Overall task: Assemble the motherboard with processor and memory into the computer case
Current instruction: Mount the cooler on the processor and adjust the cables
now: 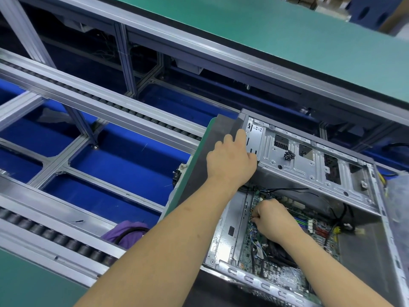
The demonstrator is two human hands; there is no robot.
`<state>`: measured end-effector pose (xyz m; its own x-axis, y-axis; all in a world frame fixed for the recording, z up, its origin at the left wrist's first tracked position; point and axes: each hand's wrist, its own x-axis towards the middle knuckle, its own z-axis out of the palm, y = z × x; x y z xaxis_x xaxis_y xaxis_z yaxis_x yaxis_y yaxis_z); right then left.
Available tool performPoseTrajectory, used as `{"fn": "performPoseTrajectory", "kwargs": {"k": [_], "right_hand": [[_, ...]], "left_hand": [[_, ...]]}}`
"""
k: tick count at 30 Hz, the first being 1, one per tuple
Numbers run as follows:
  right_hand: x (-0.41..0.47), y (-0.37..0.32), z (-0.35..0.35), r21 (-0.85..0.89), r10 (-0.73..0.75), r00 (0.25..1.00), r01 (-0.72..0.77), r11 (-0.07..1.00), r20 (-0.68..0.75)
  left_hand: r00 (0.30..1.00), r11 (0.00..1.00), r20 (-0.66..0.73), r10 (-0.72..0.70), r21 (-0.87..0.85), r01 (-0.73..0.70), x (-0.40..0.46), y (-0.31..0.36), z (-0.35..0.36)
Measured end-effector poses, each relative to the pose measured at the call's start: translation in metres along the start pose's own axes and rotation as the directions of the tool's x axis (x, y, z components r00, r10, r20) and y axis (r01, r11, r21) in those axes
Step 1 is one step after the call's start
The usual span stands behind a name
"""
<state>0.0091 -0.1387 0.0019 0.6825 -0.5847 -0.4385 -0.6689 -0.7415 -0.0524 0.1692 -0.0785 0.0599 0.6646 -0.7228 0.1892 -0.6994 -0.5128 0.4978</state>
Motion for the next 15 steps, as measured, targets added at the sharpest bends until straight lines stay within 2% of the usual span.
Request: {"fn": "performPoseTrajectory", "kwargs": {"k": [5,9,11,13,15], "right_hand": [[0.0,0.002,-0.001,-0.004,0.003,1.0,-0.002,1.0,0.005],[-0.008,0.009,-0.01,0.066,-0.072,0.997,0.07,0.995,0.03],[-0.02,0.022,-0.02,0.155,-0.077,0.996,0.084,0.984,-0.05],[-0.038,0.044,-0.029,0.341,0.05,0.979,0.022,0.94,-0.2],[-0.057,0.07,-0.032,0.471,0.215,0.939,-0.067,0.88,-0.268]], "left_hand": [[1.0,1.0,0.012,0.002,0.001,-0.002,0.002,-0.001,0.002],[1.0,0.998,0.024,0.018,0.054,-0.019,0.002,0.002,0.002],[0.998,0.988,0.023,0.059,0.143,-0.062,-0.001,0.004,-0.001],[0.98,0.938,-0.027,0.199,0.293,-0.183,-0.004,0.006,-0.004],[0.892,0.824,-0.05,0.45,0.408,-0.393,-0.01,0.015,-0.005]]}}
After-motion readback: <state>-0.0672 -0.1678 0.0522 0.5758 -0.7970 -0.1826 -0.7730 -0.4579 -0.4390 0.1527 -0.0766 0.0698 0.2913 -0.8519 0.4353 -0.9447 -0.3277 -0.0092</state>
